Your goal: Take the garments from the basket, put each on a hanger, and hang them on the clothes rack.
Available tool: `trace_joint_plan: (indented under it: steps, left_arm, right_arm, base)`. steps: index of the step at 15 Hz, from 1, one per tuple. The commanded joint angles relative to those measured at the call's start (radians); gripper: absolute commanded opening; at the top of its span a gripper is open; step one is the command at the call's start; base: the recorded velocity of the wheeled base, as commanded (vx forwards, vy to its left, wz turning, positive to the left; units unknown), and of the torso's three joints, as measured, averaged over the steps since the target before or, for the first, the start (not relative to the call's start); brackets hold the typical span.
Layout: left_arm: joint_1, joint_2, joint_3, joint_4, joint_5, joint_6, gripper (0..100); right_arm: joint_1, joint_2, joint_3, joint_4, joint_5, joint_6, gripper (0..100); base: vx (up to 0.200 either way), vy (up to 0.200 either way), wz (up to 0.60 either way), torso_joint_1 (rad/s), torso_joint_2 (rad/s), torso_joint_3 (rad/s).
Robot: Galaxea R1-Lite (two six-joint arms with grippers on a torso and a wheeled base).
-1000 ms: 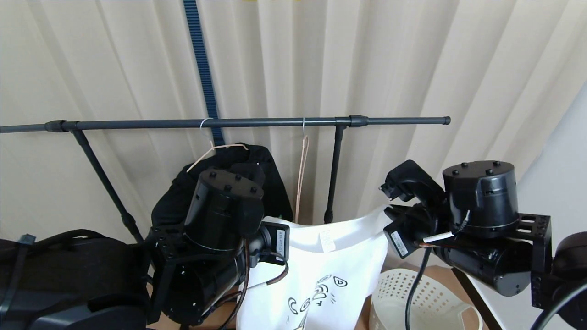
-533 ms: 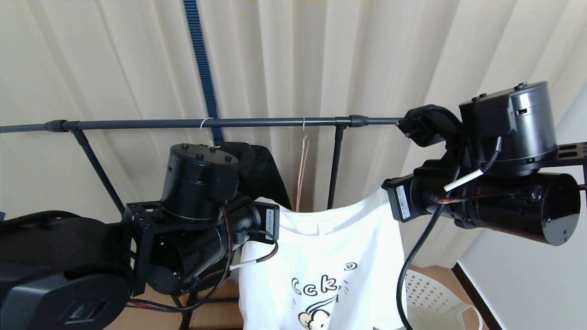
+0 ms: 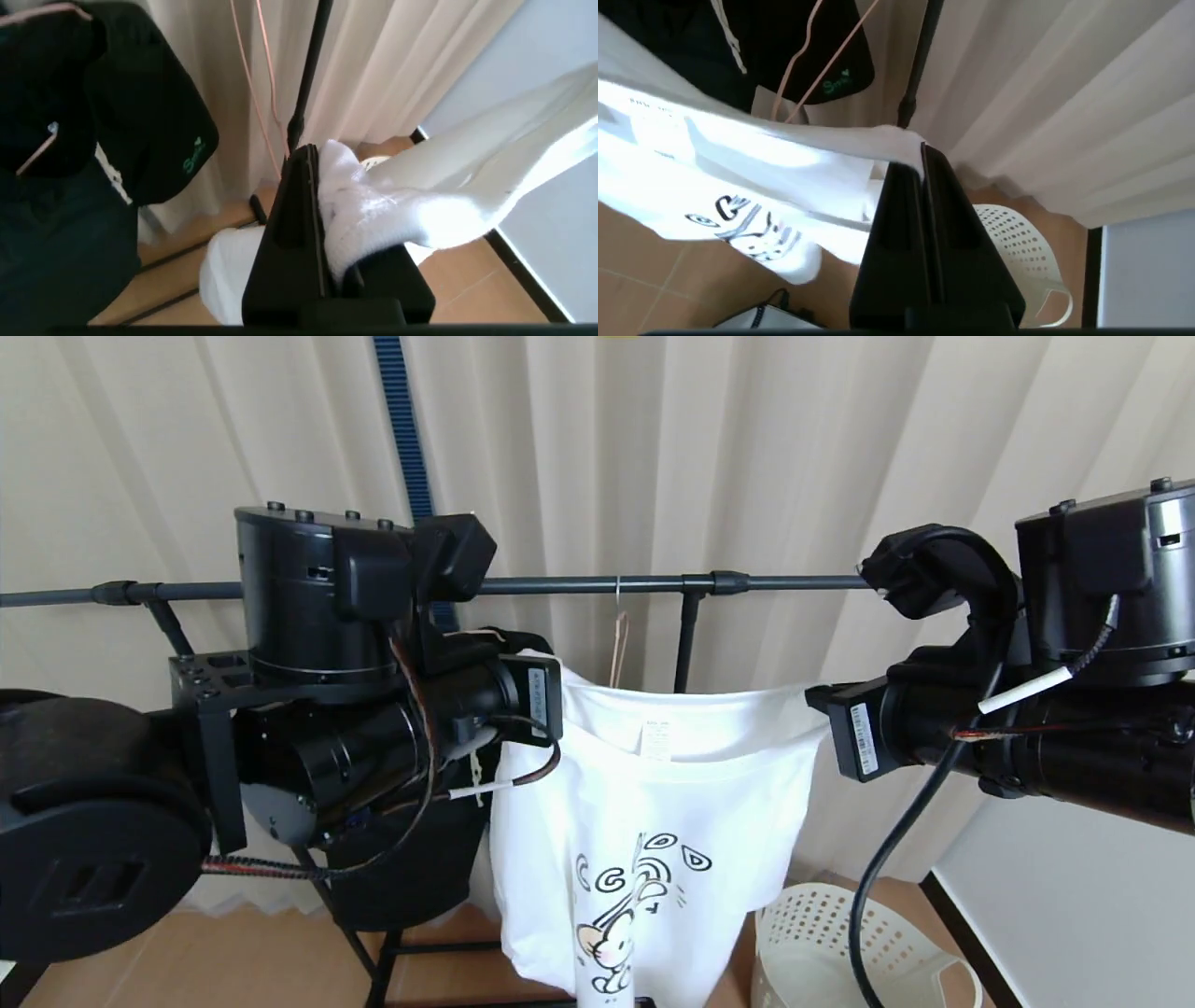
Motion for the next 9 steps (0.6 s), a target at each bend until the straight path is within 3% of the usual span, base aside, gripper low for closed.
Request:
trace_joint_plan:
  steps: [1, 5, 9]
  left_arm:
    - [0.036, 0.060, -0.089, -0.001, -0.051, 0.004, 0]
    - [0.066, 0.105, -0.176, -0.004, -0.175, 0.003, 0]
    - [0.075, 0.111, -0.202, -0.028, -0.309, 0.001, 0]
  right_arm:
    - [0.053, -0.036, 0.052, 0.000, 0.000, -0.040, 0]
    - [0.262, -0.048, 0.065, 0.084, -0.001, -0.021, 0]
    - [0.441, 0.019, 0.024, 0.078, 0.000, 0.160, 0]
  base:
    - [0.000, 0.000, 0.00, 0.000, 0.00, 0.000]
    - [0.000, 0.000, 0.00, 0.000, 0.00, 0.000]
    - [0.000, 0.000, 0.00, 0.000, 0.00, 0.000]
